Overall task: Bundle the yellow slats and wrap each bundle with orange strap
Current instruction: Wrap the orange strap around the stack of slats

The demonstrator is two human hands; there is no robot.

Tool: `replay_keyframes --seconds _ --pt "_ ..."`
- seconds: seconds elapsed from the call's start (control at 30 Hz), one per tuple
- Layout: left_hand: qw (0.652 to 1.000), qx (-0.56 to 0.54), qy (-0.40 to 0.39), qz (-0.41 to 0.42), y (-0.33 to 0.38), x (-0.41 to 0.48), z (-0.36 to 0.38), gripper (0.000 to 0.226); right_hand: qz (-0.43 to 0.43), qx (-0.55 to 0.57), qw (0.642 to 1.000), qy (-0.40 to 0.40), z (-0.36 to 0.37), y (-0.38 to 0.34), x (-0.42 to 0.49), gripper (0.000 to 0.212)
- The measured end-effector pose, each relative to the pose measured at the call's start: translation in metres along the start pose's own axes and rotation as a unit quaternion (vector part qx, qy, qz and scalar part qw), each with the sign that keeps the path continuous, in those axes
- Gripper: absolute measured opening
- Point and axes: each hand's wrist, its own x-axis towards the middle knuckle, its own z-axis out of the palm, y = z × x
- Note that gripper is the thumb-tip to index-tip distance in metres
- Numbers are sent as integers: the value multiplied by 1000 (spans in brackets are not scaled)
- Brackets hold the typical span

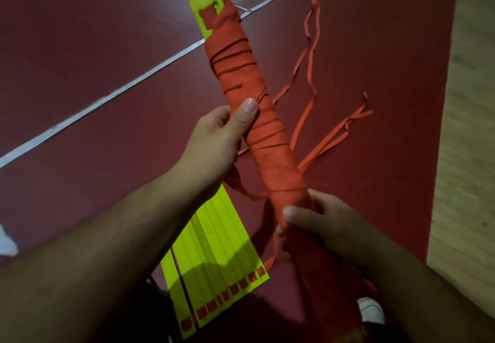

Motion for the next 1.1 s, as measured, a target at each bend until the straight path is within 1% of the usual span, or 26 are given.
replay_keyframes --seconds 0.03,0.07,0.1,0.13,0.17,0.2,0.27,0.3,0.37,0.4,0.47,0.53,0.6,0.67,0.73,0.77,0.87,0.9,0.93,1.0,1.03,1.07,1.1 --pt "999 25 41 1 0 0 2 36 -32 -91 994 55 3 1 1 49" --pt "995 47 82 -3 -1 0 3 38 -54 -164 980 102 7 3 1 54" --pt "991 59 118 -10 -3 1 3 40 -65 -209 966 136 12 6 2 62" --pt "988 62 140 -18 -6 1 2 41 -67 -231 957 159 17 10 3 68" --pt "987 61 146 -25 -7 2 1 42 -72 -248 950 176 20 13 4 69" --pt "988 63 139 -28 -8 3 0 41 -80 -264 942 192 23 15 5 66" --pt "991 83 101 -15 -6 4 -3 39 -94 -287 930 211 20 16 7 53" --pt "993 88 79 2 -4 6 -6 38 -100 -284 929 214 16 15 6 47" --pt "997 69 25 18 -5 8 -12 38 -97 -238 945 202 8 9 4 40" --pt "998 59 -7 16 -7 9 -15 38 -89 -197 959 186 4 6 3 40" --pt "994 79 -71 12 -9 7 -15 39 -77 -76 986 128 -1 0 0 33" --pt "990 82 -119 6 -9 1 -11 41 -65 37 996 46 -3 -1 -2 31" --pt "988 56 -142 -11 -9 0 -8 38 -59 82 995 -17 -5 -1 -4 49" --pt "986 38 -160 -17 -9 1 -7 36 -59 115 991 -47 -5 0 -4 62" --pt "984 9 -174 -20 -13 1 -9 39 -48 158 983 -80 -5 2 -4 67" --pt "983 -10 -180 -32 -15 0 -9 44 -37 181 977 -104 -6 2 -4 68" --pt "977 -53 -194 -77 -14 -6 -4 59 -4 242 952 -188 -6 3 -8 61" --pt "977 -64 -185 -78 -14 -7 -2 54 4 238 951 -195 -7 2 -9 60" --pt "980 -74 -170 -77 -12 -8 0 47 14 223 957 -187 -7 1 -9 60" --pt "987 -74 -115 -81 -9 -9 4 42 35 179 974 -138 -7 -1 -7 64" --pt "992 -57 -80 -81 -8 -8 6 41 30 136 985 -98 -5 -2 -5 64" --pt "995 -33 -47 -77 -8 -8 8 43 15 61 997 -47 -2 -3 -3 60" --pt "997 -11 -16 -69 -9 -9 10 44 0 -36 999 12 1 -3 -1 56"
